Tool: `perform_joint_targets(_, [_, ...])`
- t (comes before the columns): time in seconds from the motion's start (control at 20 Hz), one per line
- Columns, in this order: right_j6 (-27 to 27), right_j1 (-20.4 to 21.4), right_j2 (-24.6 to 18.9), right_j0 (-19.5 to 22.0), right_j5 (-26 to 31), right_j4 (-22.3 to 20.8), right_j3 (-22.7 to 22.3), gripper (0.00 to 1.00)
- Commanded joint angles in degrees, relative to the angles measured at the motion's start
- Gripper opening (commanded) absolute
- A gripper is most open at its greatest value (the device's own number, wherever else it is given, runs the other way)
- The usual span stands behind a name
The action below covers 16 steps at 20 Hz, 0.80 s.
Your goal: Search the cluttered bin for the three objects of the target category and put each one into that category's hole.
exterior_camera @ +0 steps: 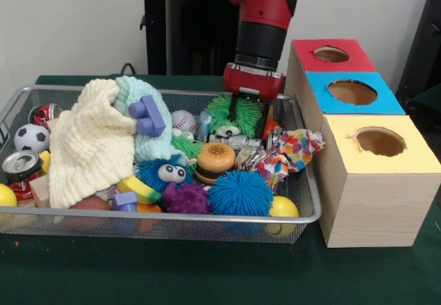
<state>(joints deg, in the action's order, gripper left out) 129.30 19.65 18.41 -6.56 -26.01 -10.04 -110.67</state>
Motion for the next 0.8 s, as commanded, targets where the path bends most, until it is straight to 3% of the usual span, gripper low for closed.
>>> perform_joint_targets(0.05, [1.5, -8.59, -4.91, 9.76, 15.97, -0.12, 6.03, 1.0])
perform_joint_targets(0.35, [-1.45, -6.06, -1.73, 9.83, 20.79, 0.13, 6.64, 1.0])
perform_joint_targets(0.55, [-2.31, -5.5, -0.72, 9.85, 20.46, -1.28, 7.74, 1.0])
perform_joint_targets(0.8, [-1.98, -4.01, -3.44, 11.61, 19.49, -4.98, 7.83, 1.0])
